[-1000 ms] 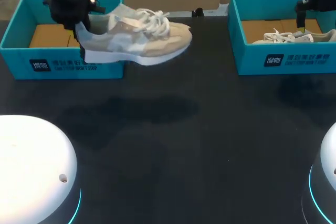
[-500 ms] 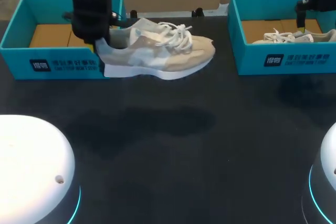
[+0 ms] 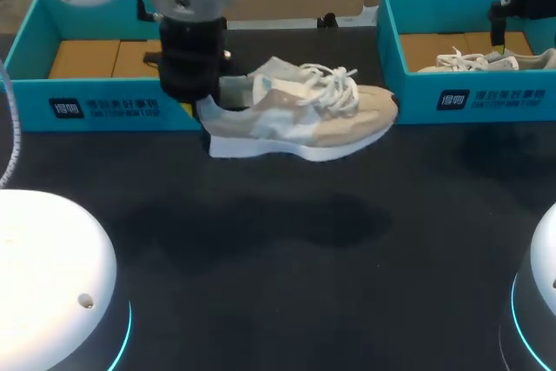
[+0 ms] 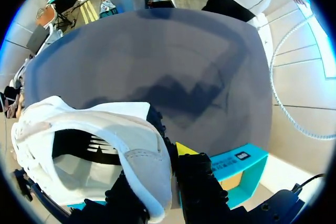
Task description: Take the shoe out of the shoebox, open the shoe tongue, remove and reinsert the insole, then place the shoe into the shoebox
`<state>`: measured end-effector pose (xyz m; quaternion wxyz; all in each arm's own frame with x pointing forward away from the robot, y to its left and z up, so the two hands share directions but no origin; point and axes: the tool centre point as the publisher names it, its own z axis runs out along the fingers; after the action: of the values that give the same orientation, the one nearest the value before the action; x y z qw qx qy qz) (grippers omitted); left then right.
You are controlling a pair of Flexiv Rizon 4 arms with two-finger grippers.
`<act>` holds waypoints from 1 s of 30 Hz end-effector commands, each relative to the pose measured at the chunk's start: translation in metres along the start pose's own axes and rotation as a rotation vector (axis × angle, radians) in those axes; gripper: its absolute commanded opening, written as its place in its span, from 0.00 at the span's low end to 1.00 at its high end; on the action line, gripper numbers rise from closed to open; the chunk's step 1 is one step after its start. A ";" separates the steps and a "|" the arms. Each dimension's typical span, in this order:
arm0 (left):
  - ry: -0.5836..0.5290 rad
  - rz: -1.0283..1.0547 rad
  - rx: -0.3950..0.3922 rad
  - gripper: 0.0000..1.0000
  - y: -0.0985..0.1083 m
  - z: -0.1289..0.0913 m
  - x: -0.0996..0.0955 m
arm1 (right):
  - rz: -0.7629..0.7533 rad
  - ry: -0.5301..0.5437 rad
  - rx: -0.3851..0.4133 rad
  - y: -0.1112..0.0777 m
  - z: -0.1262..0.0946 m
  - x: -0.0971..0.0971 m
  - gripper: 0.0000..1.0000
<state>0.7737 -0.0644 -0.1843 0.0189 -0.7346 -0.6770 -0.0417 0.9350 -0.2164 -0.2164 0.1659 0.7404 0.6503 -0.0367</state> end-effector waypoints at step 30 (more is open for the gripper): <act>0.041 -0.010 0.000 0.00 -0.032 0.118 -0.031 | 0.000 0.000 -0.001 0.000 0.000 0.000 1.00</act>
<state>0.7421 -0.0806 -0.2911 0.0347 -0.7305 -0.6796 -0.0575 0.9350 -0.2164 -0.2164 0.1659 0.7405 0.6503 -0.0367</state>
